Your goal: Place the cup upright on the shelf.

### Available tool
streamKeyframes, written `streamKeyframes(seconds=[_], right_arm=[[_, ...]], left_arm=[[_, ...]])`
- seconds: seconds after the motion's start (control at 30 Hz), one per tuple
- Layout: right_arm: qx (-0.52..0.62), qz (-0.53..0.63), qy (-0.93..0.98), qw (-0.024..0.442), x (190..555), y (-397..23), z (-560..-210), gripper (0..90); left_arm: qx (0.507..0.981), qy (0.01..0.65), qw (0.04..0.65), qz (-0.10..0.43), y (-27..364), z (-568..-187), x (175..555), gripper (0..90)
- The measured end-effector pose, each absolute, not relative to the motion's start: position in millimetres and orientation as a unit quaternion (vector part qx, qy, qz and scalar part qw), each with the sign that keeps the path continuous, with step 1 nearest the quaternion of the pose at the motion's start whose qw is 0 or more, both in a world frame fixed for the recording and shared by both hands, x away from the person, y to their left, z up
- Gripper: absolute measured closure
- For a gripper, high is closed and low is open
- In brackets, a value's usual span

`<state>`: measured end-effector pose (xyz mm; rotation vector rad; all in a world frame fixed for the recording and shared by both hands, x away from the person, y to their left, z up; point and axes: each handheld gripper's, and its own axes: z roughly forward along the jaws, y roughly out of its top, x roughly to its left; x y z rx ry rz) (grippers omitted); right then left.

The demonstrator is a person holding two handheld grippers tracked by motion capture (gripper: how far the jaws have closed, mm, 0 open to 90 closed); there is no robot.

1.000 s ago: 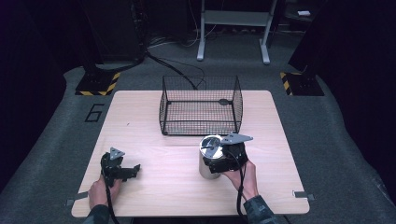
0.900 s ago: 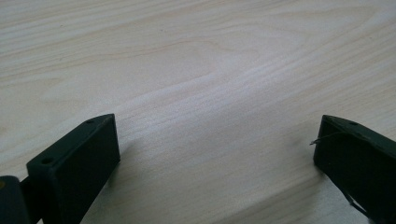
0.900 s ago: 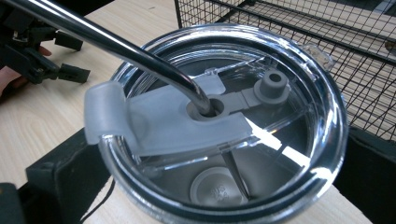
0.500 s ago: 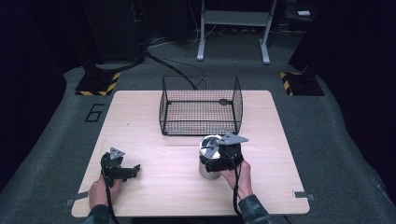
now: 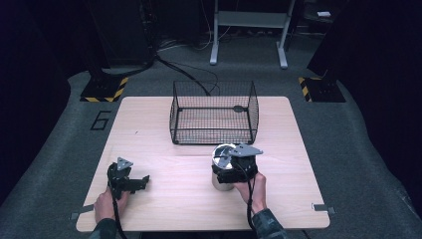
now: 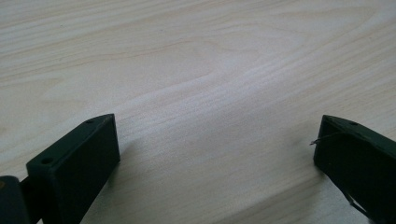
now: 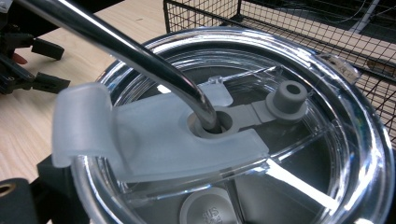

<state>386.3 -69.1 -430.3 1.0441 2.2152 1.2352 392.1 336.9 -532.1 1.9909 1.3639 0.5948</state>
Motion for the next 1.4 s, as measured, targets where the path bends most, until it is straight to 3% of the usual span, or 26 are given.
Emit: streamKeyframes(seconds=[1.4], right_arm=[[0.372,0.451,0.781,0.22,397.1,-82.8,-399.5,3.6]], left_arm=[[0.76,0.519,0.319,0.224,337.2,-531.5,392.0,0.2]])
